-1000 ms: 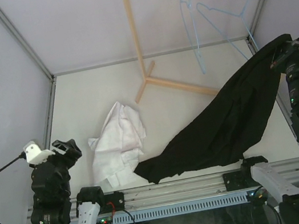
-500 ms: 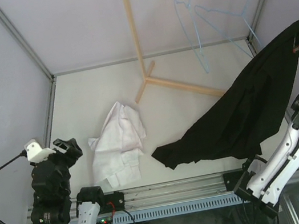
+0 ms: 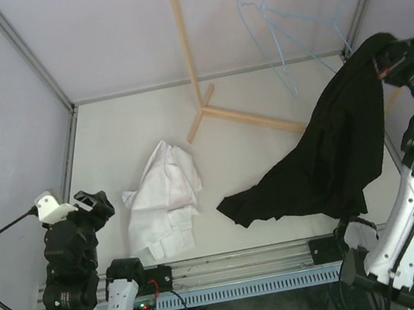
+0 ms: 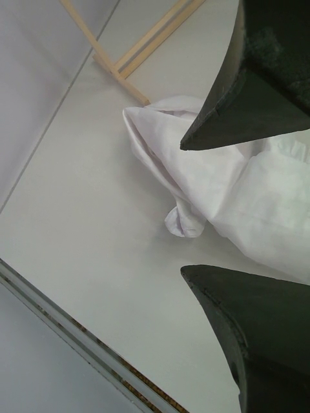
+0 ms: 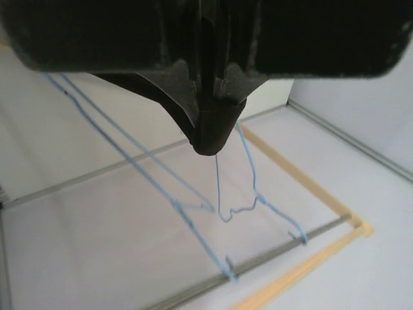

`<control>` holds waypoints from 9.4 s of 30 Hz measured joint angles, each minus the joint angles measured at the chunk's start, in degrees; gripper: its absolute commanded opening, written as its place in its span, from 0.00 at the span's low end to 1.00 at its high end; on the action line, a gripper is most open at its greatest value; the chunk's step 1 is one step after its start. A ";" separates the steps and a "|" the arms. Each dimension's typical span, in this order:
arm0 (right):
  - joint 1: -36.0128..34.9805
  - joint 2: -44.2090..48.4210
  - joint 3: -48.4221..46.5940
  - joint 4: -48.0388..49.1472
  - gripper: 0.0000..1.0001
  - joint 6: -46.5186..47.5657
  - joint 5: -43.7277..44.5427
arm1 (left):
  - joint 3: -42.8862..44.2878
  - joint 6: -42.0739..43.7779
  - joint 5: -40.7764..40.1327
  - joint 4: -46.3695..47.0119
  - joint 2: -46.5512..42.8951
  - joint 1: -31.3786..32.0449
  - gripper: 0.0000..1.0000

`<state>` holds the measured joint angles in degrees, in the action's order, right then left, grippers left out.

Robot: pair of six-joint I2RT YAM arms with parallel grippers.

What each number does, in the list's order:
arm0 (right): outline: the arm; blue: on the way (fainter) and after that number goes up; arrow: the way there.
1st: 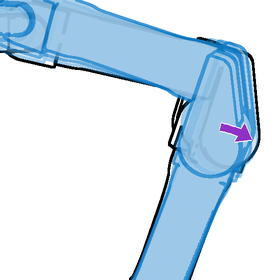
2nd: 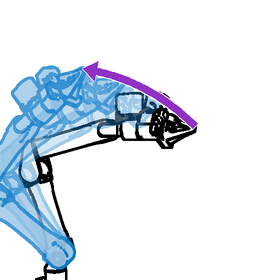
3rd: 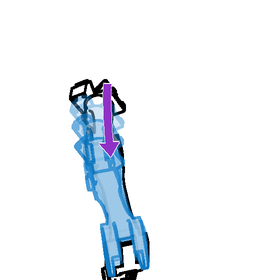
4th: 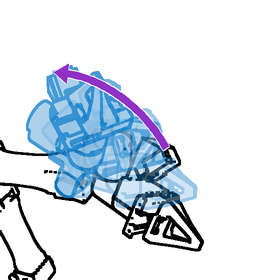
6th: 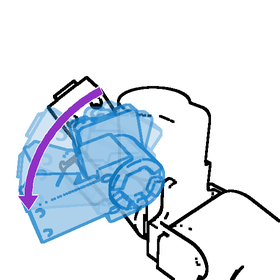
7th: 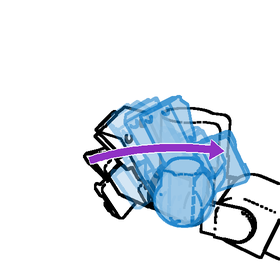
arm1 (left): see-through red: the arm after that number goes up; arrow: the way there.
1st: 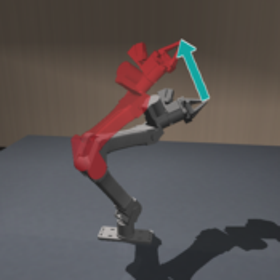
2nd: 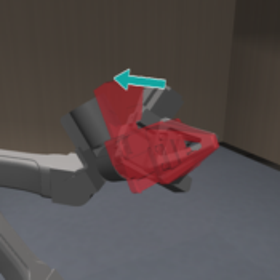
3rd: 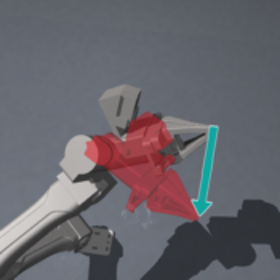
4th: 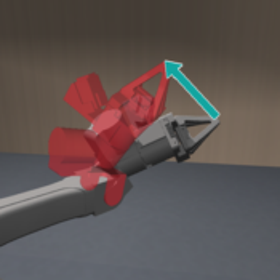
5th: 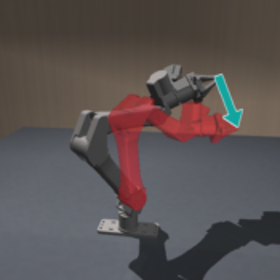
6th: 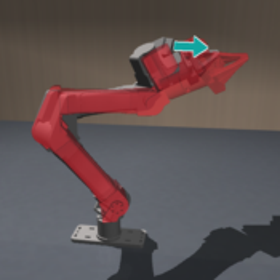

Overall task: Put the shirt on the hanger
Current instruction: Place the shirt at the center of the board, then adjust the shirt at the center of the board.

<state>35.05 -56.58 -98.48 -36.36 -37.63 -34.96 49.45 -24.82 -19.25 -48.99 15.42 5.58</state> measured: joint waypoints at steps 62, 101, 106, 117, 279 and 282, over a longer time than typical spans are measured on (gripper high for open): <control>-18.75 31.95 50.23 -4.39 0.94 14.29 2.58 | -14.84 -20.24 -4.68 15.30 36.61 0.24 0.82; -32.50 29.14 47.69 -9.49 0.94 23.32 -0.31 | 25.70 -9.73 2.27 11.28 41.40 9.14 0.00; -32.52 29.14 47.69 -9.81 0.94 23.56 -0.04 | 35.21 -6.29 3.61 7.65 43.56 13.68 0.00; -32.52 30.77 47.71 -10.01 0.97 22.88 2.45 | 31.78 -2.64 3.41 5.95 47.47 38.73 0.14; -105.53 -9.35 18.75 9.55 0.00 16.59 76.67 | 30.75 6.51 -0.15 4.55 27.63 39.56 0.00; -105.53 -12.61 10.40 9.49 0.00 21.55 76.83 | 38.23 8.17 -1.40 2.80 31.52 39.56 0.00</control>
<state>-70.48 -69.19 -88.07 -26.87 -16.08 41.87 87.68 -16.64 -20.64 -46.19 46.94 45.15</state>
